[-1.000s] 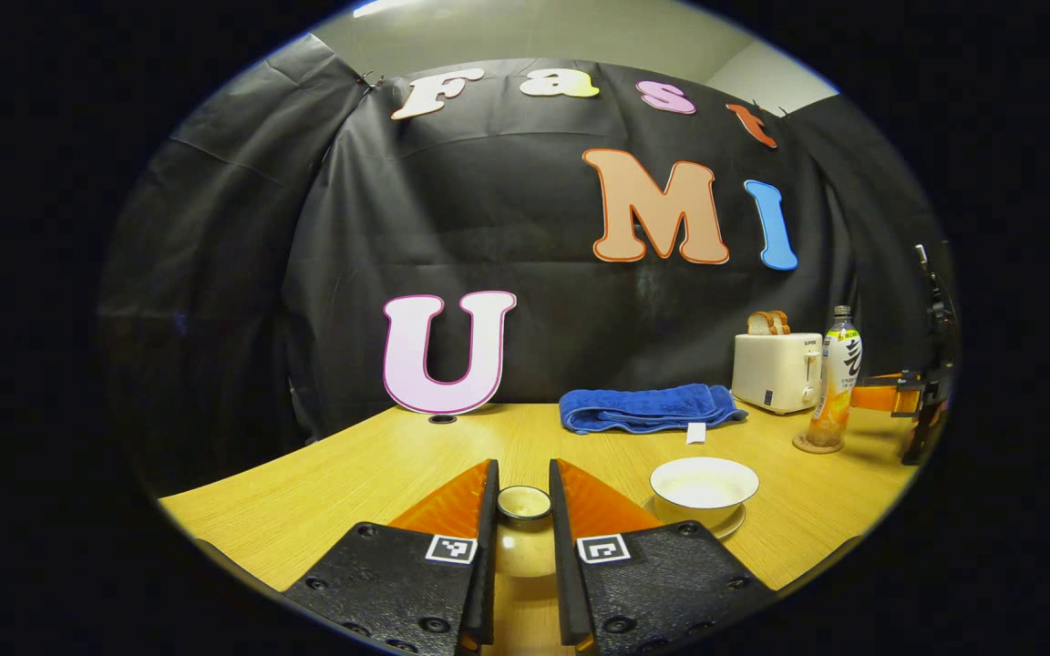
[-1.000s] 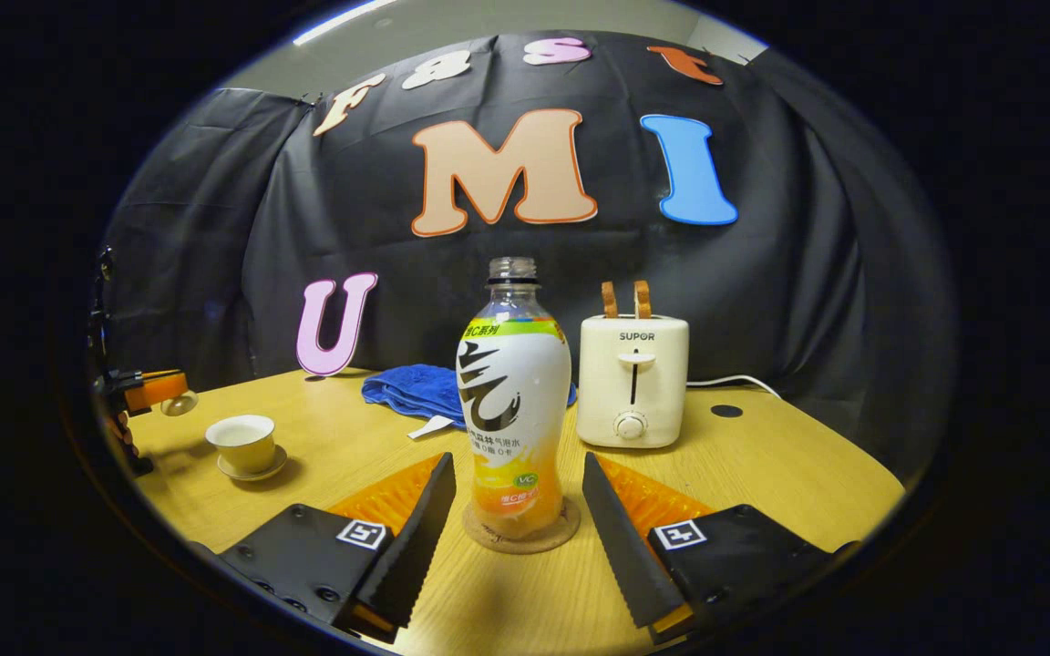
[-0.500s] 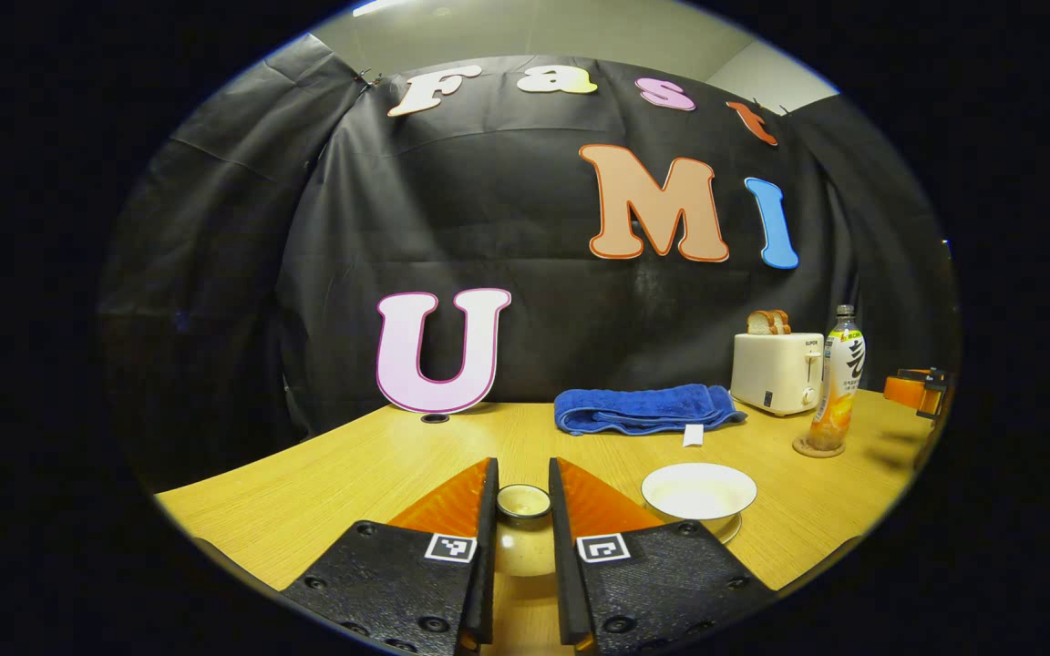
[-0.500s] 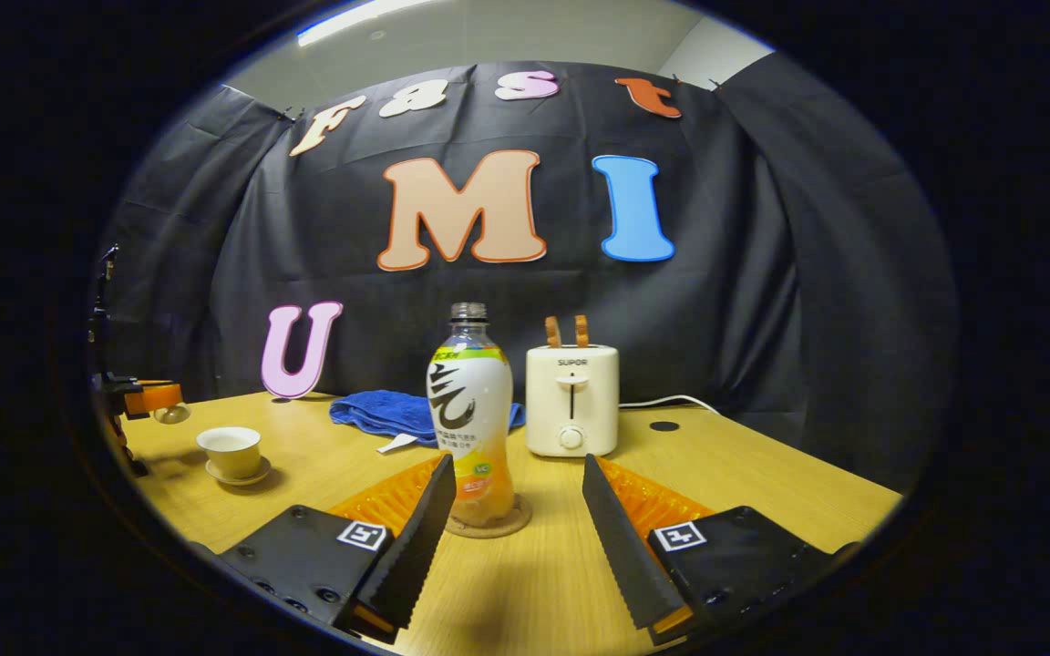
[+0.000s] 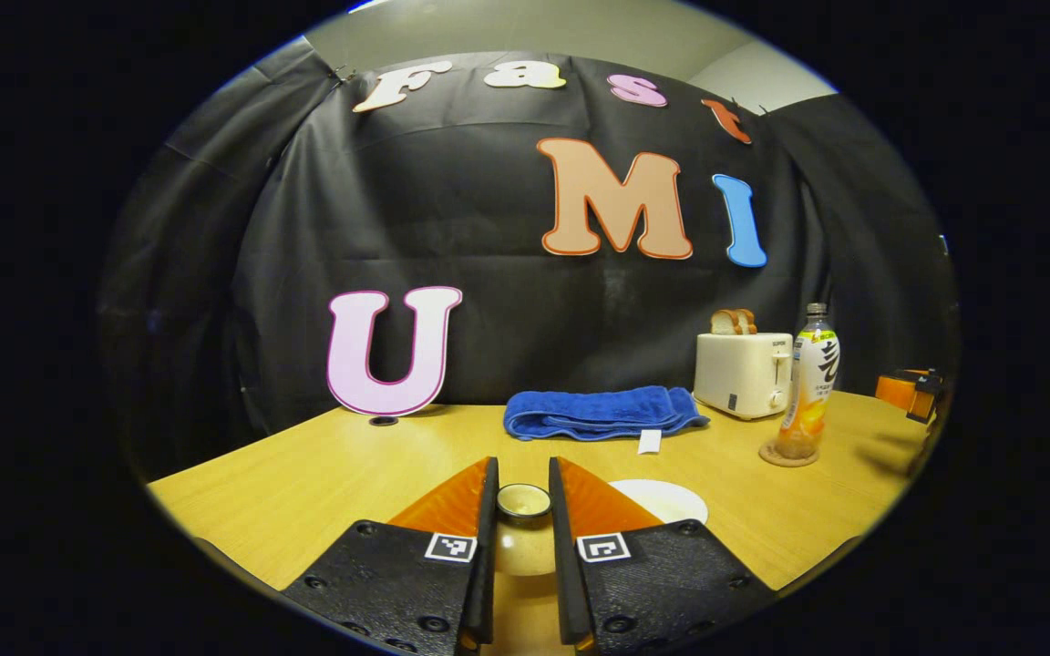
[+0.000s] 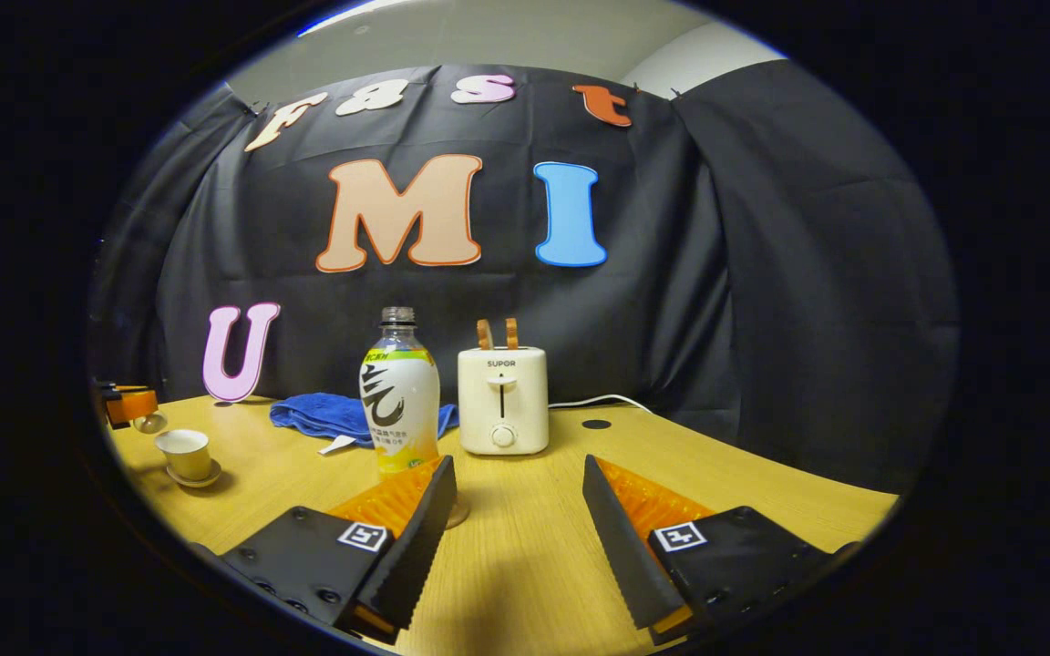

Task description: Open the teacup lid with one hand, grasp the water bottle and pour water into the teacup with the other hand; after pouring, place the water bottle on the coaster and then close the teacup lid.

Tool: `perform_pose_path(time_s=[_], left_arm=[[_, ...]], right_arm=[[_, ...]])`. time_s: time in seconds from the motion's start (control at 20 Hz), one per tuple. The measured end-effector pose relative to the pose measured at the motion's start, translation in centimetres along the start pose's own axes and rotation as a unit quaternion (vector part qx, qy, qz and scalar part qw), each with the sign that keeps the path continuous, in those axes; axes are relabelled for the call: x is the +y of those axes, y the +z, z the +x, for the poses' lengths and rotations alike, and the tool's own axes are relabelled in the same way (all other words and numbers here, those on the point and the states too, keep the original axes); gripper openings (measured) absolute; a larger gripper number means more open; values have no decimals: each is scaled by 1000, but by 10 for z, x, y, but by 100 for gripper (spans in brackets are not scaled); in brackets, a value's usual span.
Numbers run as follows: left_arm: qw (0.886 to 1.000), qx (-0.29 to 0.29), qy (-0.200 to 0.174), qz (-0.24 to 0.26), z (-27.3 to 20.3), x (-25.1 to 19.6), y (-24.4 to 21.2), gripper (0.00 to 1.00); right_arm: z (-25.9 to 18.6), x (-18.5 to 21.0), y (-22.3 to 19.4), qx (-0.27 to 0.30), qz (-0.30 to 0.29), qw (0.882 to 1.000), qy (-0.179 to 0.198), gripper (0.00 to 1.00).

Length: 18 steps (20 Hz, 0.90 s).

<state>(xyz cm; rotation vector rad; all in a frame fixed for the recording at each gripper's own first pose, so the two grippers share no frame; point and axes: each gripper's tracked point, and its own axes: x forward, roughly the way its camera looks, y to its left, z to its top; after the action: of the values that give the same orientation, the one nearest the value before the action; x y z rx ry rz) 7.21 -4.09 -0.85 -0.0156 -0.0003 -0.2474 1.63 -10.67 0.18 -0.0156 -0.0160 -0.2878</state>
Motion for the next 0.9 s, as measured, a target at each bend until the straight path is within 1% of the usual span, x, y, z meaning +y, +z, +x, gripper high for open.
perform_pose_path(time_s=[0.1, 0.15, 0.2, 0.3, 0.45, 0.5, 0.6, 0.65, 0.7, 0.85, 0.9], left_arm=[[1000, 0, -12, 0, 4, -11, 0, 25], [1000, -1, -18, 0, 5, -16, 1, 26], [1000, 0, -25, 0, 7, -21, 1, 26], [999, -1, -43, 0, 10, -33, 0, 25], [998, 0, -63, -1, 14, -47, 1, 26], [998, 1, -68, -1, 15, -50, 0, 25], [997, 1, -77, 1, 16, -55, 0, 26], [997, 1, -80, 1, 16, -56, 0, 26], [996, 1, -85, 1, 16, -58, 0, 25], [995, 0, -102, 1, 16, -64, 1, 25], [994, 1, -107, 2, 16, -65, 0, 25]], right_arm=[[-2, 6, 0, 1, 0, 1000, 13, 89], [0, 5, 0, 1, 0, 1000, 14, 87], [0, 5, 0, 1, 0, 1000, 14, 87], [-1, 5, 0, 1, 0, 1000, 14, 92], [-1, 7, 0, 2, 0, 1000, 22, 92], [-1, 8, 0, 3, 0, 1000, 25, 89], [0, 8, 1, 2, 0, 1000, 26, 90], [1, 8, 0, 3, 0, 1000, 26, 87], [1, 8, 1, 3, 0, 1000, 26, 89], [1, 8, 0, 3, 0, 1000, 29, 90], [1, 8, 0, 3, 0, 1000, 29, 92]])
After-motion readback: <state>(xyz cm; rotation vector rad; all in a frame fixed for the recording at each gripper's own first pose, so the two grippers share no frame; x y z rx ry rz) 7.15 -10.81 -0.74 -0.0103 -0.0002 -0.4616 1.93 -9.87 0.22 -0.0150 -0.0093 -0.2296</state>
